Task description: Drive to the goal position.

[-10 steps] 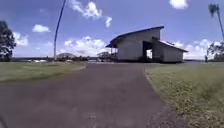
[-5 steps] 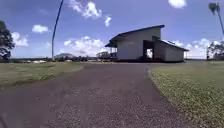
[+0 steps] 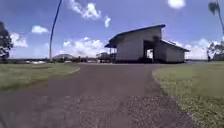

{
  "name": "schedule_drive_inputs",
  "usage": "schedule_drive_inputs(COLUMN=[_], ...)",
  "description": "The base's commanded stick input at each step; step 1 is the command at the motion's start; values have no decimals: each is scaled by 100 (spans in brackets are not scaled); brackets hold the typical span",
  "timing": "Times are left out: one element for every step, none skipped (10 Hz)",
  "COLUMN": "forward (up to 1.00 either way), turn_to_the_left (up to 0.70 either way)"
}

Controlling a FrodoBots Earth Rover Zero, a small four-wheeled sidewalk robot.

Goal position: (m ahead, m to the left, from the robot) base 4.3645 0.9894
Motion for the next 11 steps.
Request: schedule_drive_inputs(forward=[100, 100, 100, 100, 100, 100, 100, 100, 100, 100, 100], turn_to_the_left=[2, 2, 2, 2, 2, 2, 3, 3, 3, 3, 3])
